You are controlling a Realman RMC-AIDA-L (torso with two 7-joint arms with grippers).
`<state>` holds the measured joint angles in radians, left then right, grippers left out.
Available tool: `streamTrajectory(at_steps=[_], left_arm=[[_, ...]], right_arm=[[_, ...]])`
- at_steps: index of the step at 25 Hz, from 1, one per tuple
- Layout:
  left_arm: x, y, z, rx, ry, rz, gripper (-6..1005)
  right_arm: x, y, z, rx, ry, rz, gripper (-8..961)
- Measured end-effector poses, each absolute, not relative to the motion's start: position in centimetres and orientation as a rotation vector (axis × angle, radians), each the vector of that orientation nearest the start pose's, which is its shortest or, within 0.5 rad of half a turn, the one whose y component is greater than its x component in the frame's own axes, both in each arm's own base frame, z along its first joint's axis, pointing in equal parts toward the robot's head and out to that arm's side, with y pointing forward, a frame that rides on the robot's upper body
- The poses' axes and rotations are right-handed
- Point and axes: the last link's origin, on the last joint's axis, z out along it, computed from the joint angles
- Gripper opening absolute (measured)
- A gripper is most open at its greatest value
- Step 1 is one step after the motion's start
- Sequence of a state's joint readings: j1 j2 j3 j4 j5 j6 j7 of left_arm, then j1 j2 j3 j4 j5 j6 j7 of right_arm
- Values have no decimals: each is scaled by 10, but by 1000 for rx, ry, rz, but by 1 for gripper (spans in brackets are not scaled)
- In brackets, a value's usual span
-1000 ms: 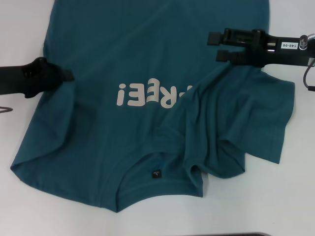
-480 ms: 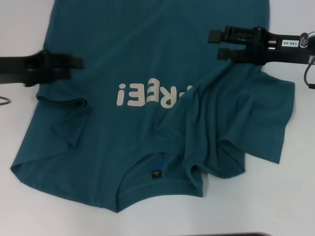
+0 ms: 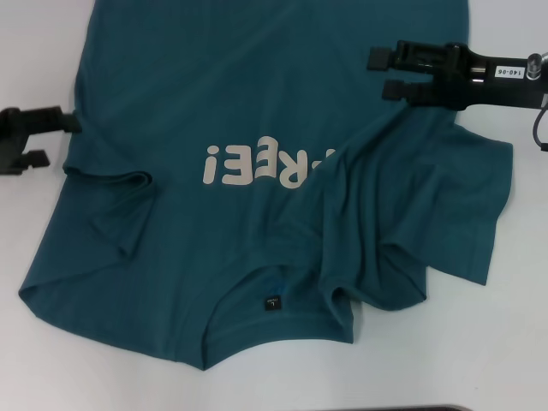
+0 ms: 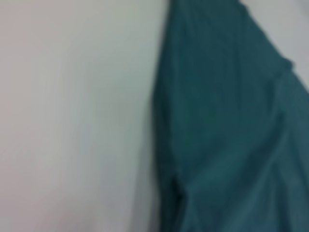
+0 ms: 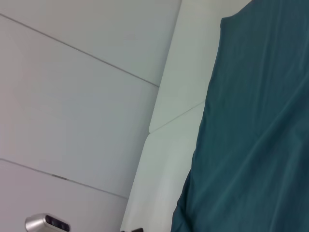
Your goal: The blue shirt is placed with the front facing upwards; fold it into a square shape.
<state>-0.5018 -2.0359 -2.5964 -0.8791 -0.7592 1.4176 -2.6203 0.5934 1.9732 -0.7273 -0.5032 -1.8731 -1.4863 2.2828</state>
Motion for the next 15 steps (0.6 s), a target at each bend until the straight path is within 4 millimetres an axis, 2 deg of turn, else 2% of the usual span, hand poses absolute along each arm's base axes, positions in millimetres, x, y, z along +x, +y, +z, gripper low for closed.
streamTrajectory(at_steps=[4,15], left_arm=[[-331,343,58,2349,2603,559,890],[-329,345,52,2360,2605,554,889]], right_arm=[[264,357,20,-2258,1893,931,898],[265,357,21,-2252,1896,934,897]])
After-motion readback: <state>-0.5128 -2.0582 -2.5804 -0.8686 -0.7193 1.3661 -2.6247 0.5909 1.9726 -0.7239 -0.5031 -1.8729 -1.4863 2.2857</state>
